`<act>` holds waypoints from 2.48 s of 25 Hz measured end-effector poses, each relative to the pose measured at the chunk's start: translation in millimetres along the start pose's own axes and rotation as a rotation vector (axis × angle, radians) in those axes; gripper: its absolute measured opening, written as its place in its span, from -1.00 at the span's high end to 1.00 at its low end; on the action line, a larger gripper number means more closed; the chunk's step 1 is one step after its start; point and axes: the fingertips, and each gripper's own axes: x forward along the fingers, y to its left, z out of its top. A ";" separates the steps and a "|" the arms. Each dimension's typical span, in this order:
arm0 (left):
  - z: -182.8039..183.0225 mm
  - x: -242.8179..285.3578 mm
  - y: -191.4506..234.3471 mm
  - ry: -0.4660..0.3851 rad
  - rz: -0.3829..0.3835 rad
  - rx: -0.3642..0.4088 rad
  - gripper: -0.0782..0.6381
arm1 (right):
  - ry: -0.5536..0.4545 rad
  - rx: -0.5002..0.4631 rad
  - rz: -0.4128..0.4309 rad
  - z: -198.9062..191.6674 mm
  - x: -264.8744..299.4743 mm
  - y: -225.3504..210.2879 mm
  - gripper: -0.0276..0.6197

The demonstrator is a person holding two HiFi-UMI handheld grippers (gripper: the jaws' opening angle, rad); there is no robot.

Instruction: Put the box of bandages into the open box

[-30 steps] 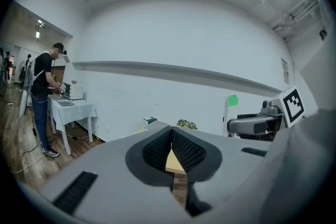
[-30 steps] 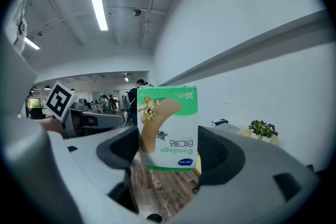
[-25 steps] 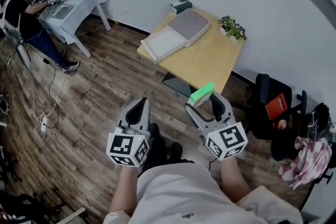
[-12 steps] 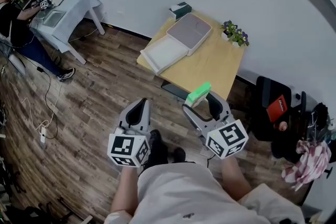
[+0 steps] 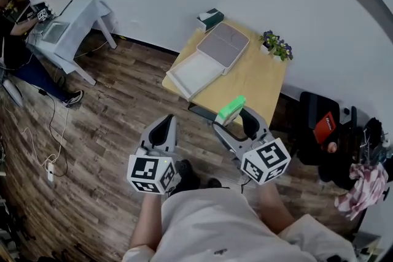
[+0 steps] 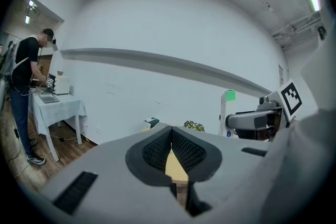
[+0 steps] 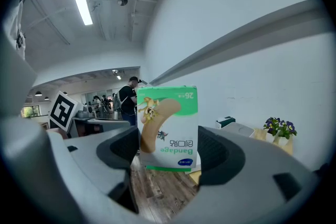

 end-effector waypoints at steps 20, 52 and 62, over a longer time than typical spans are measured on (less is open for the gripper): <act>-2.3 38.6 59.8 0.053 -0.129 0.017 0.77 | 0.097 0.005 -0.106 -20.8 78.0 2.8 -0.17; -1.8 123.1 96.2 0.130 0.033 -0.029 0.77 | 0.346 -0.179 0.062 -56.2 205.8 -81.0 -0.17; -7.2 148.5 96.9 0.146 0.135 -0.055 0.77 | 0.431 -0.271 0.164 -83.9 240.3 -110.1 -0.18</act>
